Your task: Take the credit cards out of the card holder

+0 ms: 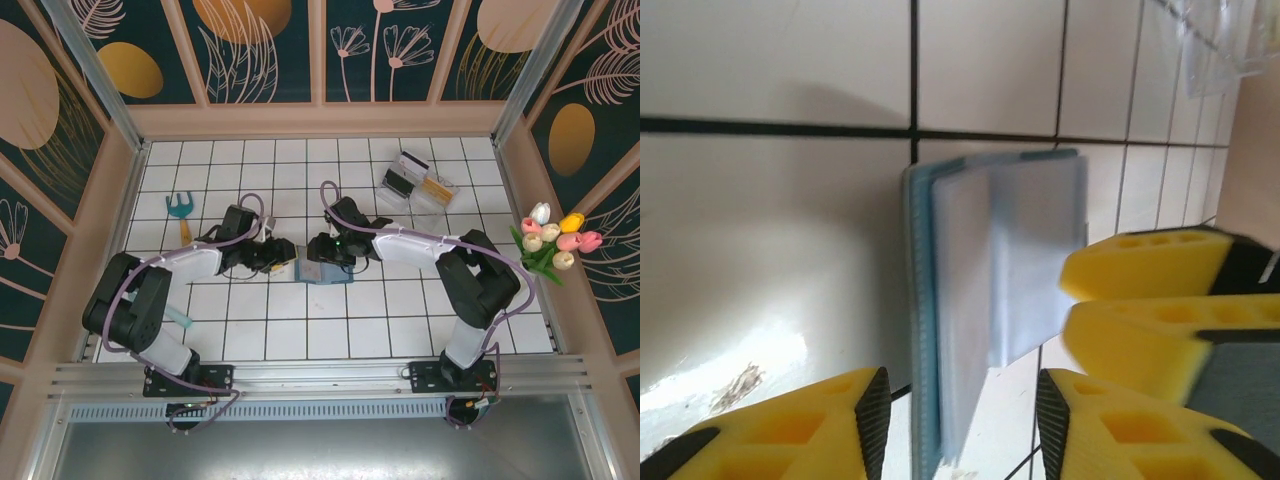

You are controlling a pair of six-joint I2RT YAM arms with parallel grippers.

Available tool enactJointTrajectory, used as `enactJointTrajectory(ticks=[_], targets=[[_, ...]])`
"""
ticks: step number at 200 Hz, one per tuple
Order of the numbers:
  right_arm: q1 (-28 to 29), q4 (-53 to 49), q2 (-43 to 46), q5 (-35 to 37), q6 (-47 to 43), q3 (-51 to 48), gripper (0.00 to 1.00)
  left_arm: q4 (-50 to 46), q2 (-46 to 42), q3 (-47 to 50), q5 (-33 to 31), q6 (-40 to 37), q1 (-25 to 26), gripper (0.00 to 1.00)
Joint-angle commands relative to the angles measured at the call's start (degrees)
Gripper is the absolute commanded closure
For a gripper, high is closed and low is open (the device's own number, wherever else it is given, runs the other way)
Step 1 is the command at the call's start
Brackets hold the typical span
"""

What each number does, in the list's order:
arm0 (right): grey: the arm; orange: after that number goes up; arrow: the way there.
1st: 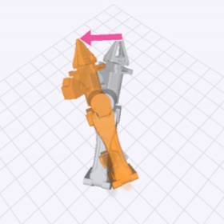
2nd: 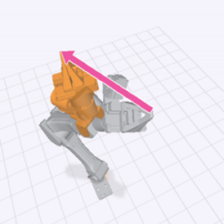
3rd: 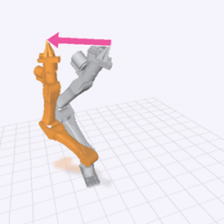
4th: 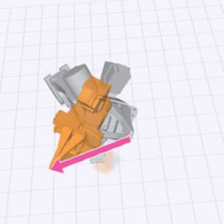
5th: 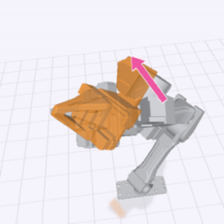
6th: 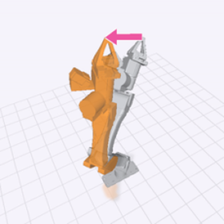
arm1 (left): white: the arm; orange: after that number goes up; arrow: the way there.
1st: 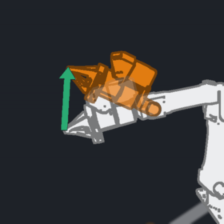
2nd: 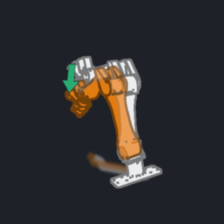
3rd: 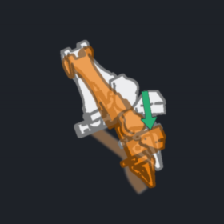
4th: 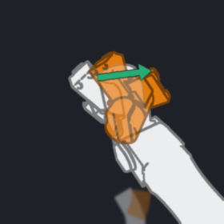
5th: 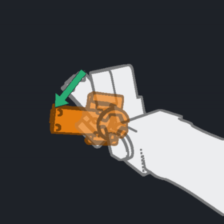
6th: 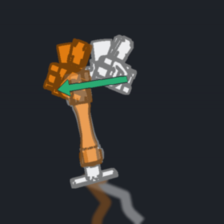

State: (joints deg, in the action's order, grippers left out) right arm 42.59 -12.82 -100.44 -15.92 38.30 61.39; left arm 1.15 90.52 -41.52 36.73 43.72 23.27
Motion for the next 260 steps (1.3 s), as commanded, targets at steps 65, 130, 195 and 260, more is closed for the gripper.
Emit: enactJointTrajectory(ticks=[65,130,195,260], targets=[[-2.94,13.44,2.48,-5.78,4.68,-8.24,0.38,6.93,5.18,0.59,4.57,-3.04,-0.06,0.73],[-4.37,18.36,1.44,-7.31,5.24,-11.77,0.37,18.12,6.11,3.76,9.34,0.38,-0.06,0.87],[-4.57,28.75,3.54,-13.61,3.16,-15.69,0.33,29.68,3.02,7.02,11.63,5.74,-0.08,1.00],[-5.32,32.87,1.41,-17.81,4.82,-16.69,0.34,28.18,2.82,6.34,11.70,4.97,-0.06,1.00]])
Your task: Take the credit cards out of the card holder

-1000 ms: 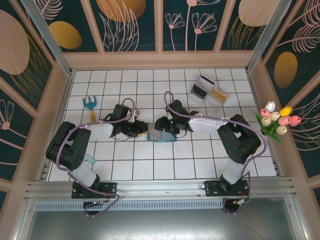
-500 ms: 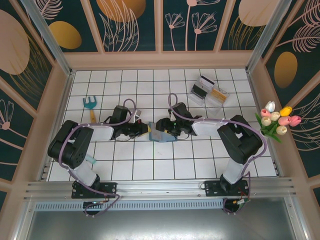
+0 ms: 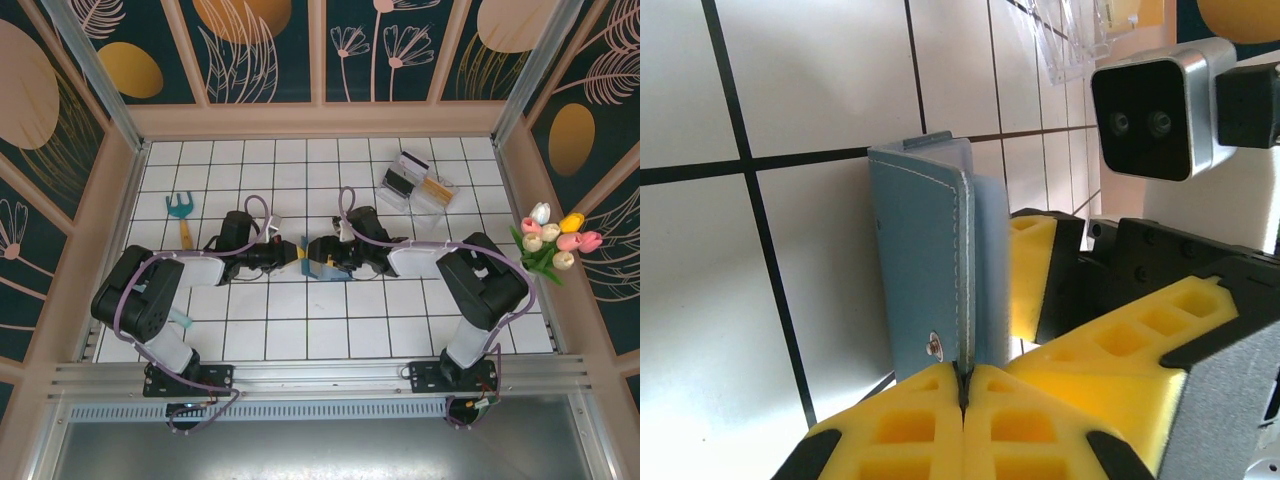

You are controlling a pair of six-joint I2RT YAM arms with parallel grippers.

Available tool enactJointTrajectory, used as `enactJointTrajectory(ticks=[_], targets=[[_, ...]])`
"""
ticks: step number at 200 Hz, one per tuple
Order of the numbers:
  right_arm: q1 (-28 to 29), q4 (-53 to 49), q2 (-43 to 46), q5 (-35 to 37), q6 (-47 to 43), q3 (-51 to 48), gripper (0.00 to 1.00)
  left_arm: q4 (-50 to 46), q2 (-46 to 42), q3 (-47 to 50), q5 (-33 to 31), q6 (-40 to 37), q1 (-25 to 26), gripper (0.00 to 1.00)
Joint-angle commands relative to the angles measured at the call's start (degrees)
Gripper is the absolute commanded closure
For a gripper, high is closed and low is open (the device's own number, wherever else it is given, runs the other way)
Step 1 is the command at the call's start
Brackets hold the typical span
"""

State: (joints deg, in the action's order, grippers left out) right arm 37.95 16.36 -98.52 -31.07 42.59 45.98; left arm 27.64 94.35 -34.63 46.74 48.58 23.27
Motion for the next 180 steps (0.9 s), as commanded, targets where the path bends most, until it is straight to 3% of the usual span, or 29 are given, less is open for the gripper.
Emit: enactJointTrajectory(ticks=[1,47,119,180], targets=[[-0.69,3.77,-0.53,-2.76,0.55,-1.31,0.34,1.66,-1.01,-0.54,1.69,0.16,-0.02,1.00],[-1.24,6.14,-0.99,-4.49,0.95,-2.78,0.41,0.44,-0.99,-0.55,1.74,-0.38,-0.01,1.00],[-3.04,26.11,-3.90,-13.76,11.77,-8.54,0.52,-1.08,-0.48,-0.26,0.81,-0.95,-0.04,1.00],[-3.55,19.29,-4.36,-11.91,10.23,-7.56,0.60,-2.14,-0.22,-0.52,0.43,-1.56,-0.01,1.00]])
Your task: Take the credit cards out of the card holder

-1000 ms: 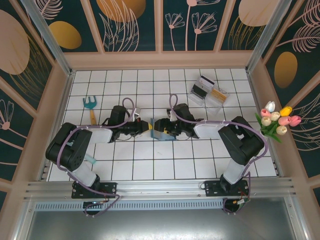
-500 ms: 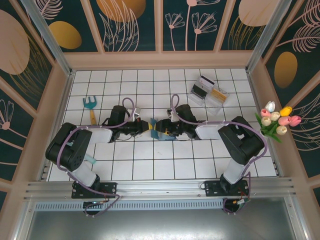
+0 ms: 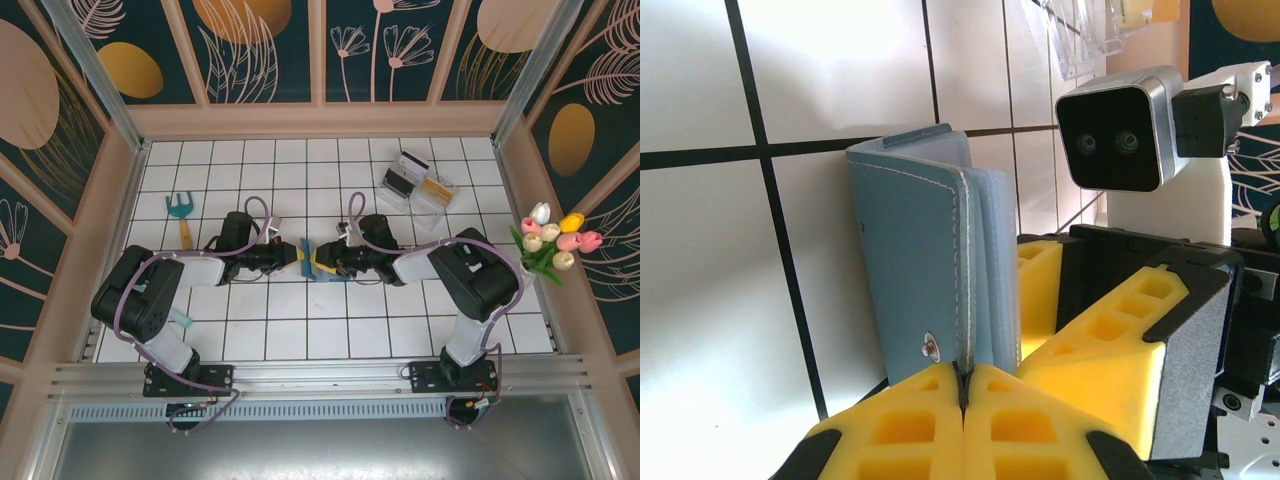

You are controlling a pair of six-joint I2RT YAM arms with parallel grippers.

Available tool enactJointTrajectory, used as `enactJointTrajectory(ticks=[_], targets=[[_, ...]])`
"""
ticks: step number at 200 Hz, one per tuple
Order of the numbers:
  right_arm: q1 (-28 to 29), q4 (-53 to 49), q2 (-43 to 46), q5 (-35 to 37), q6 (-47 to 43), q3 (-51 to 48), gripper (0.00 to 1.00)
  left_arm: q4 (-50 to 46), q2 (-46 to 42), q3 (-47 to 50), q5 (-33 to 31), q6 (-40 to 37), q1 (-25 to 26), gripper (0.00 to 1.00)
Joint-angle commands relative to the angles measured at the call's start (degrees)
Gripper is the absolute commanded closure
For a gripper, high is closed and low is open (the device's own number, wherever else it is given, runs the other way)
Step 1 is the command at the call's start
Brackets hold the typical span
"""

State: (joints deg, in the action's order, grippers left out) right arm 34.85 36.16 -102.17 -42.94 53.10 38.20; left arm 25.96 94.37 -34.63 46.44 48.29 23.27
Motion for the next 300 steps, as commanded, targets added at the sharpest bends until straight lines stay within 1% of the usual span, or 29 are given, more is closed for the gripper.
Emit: enactJointTrajectory(ticks=[1,19,32,49,64,72,86,154,179,187,205,217,243,257,270,290,300], targets=[[-0.42,-0.49,-0.73,-0.04,-0.28,0.21,0.60,-0.42,-0.24,-0.52,0.71,-1.27,-0.04,1.00],[-0.53,-0.99,-0.91,0.09,-0.30,0.19,0.63,-0.63,-0.12,-0.52,0.75,-1.36,-0.04,1.00],[-0.70,-0.80,-1.07,0.22,0.43,-0.15,0.67,-0.93,-0.15,-0.61,0.53,-1.41,-0.02,1.00],[-1.00,0.27,-0.90,0.39,1.68,-0.99,0.69,-1.55,-0.28,-0.71,-0.10,-1.78,-0.06,1.00],[-1.28,0.11,-0.59,0.79,2.24,-1.41,0.71,-2.99,-0.11,-0.96,-0.91,-2.36,-0.02,1.00],[-1.36,-0.61,-0.33,1.25,2.38,-1.46,0.75,-3.99,0.09,-1.11,-1.43,-2.72,-0.10,1.00],[-1.59,-1.40,0.14,1.75,2.36,-1.69,0.78,-5.80,0.44,-1.55,-2.28,-3.58,-0.06,1.00],[-1.62,-8.50,2.47,4.85,-0.73,-0.12,0.78,-8.31,1.08,-2.37,-3.64,-4.42,-0.07,1.00],[-1.28,-13.48,2.80,6.25,-3.02,1.80,0.75,-11.95,0.91,-3.39,-5.39,-5.97,-0.07,1.00],[-1.08,-14.65,2.79,6.33,-3.65,2.49,0.75,-12.65,0.61,-3.54,-5.55,-6.21,-0.09,0.96],[-0.69,-16.34,2.68,6.70,-4.66,3.73,0.74,-16.20,-0.74,-4.77,-7.46,-7.28,-0.06,0.83],[-0.59,-17.61,2.29,6.81,-5.10,4.68,0.74,-19.64,-2.12,-6.04,-10.39,-8.63,-0.06,0.73],[-0.08,-18.77,1.50,7.03,-5.58,5.65,0.72,-26.27,-5.91,-8.40,-17.25,-11.17,-0.06,0.60],[0.12,-19.81,1.14,7.40,-5.98,6.31,0.71,-27.72,-8.27,-9.12,-19.60,-11.80,-0.10,0.58],[0.30,-20.33,0.95,7.69,-6.18,6.55,0.70,-27.82,-10.02,-9.71,-20.16,-11.83,-0.07,0.57],[0.38,-21.08,0.75,8.04,-6.43,6.88,0.69,-25.57,-11.80,-10.08,-18.01,-10.29,0.07,0.59],[0.35,-21.40,0.76,8.22,-6.56,6.98,0.69,-23.53,-12.19,-9.86,-16.67,-8.96,0.28,0.62]])
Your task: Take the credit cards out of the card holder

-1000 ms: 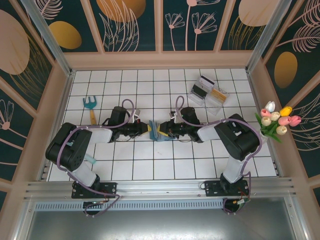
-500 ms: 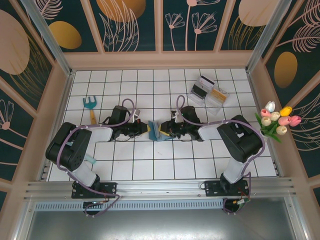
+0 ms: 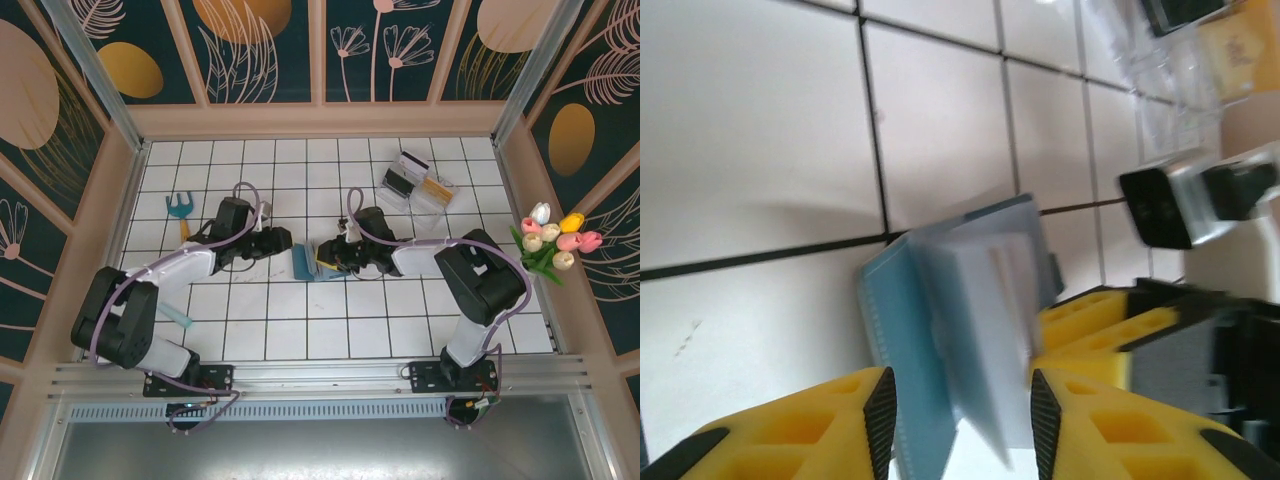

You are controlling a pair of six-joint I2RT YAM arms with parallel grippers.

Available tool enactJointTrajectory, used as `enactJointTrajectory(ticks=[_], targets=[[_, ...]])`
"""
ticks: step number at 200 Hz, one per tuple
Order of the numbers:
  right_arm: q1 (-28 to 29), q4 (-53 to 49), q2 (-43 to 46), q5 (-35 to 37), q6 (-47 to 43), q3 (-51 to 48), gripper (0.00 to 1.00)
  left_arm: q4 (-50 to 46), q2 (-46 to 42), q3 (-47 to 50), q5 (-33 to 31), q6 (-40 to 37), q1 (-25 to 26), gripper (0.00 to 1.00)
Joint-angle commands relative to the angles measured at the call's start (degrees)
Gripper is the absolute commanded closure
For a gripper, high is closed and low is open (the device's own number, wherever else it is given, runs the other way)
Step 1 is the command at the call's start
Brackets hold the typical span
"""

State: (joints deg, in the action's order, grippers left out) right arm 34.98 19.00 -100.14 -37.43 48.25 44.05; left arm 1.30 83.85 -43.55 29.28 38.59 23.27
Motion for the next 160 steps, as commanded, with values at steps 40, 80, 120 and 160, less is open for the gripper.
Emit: enactJointTrajectory(ticks=[40,80,120,160], targets=[[0.35,-4.98,-1.42,3.03,-1.93,1.37,0.68,7.69,4.00,-2.35,5.98,7.28,2.42,0.75],[0.52,-5.17,-1.46,3.31,-2.04,1.38,0.68,12.85,8.07,-3.23,8.00,12.41,3.27,0.92],[0.62,-4.43,-1.95,3.08,-1.67,1.30,0.68,12.19,12.88,-6.04,8.82,12.59,4.39,0.94],[0.65,-4.13,-1.73,3.04,-1.47,0.69,0.69,8.76,15.71,-7.17,6.32,11.51,4.60,0.97]])
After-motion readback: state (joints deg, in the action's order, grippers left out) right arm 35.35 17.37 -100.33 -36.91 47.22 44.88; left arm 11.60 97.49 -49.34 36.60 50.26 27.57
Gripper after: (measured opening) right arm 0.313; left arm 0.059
